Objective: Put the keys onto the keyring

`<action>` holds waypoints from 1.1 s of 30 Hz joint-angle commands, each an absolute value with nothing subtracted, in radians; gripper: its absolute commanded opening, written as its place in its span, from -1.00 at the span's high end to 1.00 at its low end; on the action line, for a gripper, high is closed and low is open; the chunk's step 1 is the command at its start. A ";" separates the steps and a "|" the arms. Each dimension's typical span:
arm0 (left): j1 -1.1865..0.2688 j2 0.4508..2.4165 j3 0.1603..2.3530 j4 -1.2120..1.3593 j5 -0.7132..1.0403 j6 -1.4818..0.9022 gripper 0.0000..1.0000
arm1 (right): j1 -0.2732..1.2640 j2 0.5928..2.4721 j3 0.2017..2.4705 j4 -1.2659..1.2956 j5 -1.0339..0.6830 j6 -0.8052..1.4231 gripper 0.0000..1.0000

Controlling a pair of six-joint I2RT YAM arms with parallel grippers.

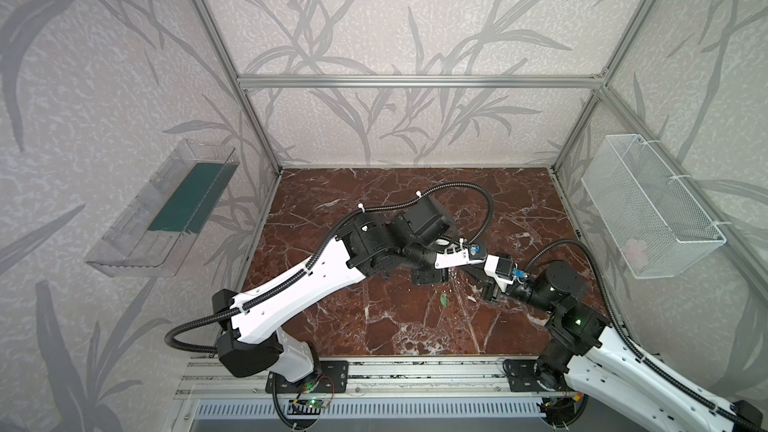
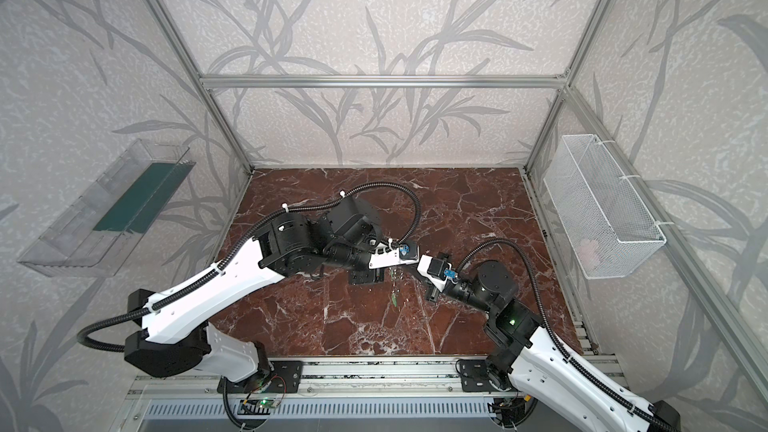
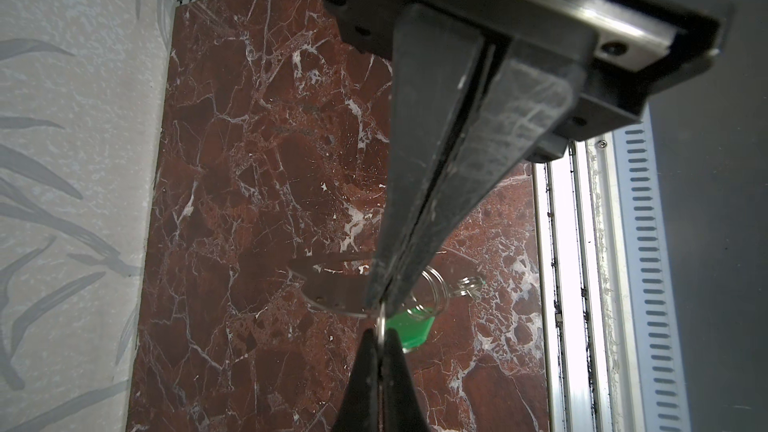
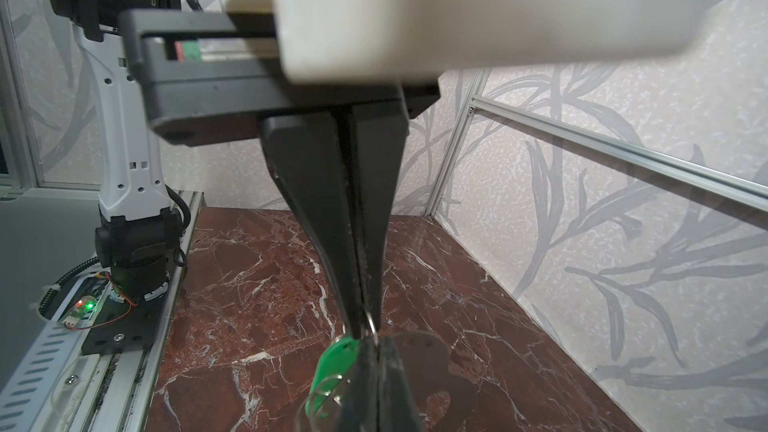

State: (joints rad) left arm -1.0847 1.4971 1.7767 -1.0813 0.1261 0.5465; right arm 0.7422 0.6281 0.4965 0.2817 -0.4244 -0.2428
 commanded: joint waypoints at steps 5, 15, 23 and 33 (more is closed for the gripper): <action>-1.065 1.352 1.588 -0.895 0.131 0.527 0.48 | 0.743 0.620 0.473 0.410 -0.401 -0.168 1.00; -1.043 1.201 1.291 -0.617 0.155 0.360 0.43 | 0.742 0.625 0.481 0.444 -0.400 -0.157 1.00; -1.043 1.153 1.163 -0.449 0.253 0.285 0.42 | 0.742 0.633 0.479 0.483 -0.396 -0.138 1.00; -1.045 1.143 1.089 -0.314 0.172 0.276 0.45 | 0.742 0.626 0.466 0.512 -0.393 -0.118 1.00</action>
State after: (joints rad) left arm -1.0458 1.1580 1.1000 -0.3885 0.2070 0.2886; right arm 0.7422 0.6361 0.4736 0.4438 -0.4004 -0.1383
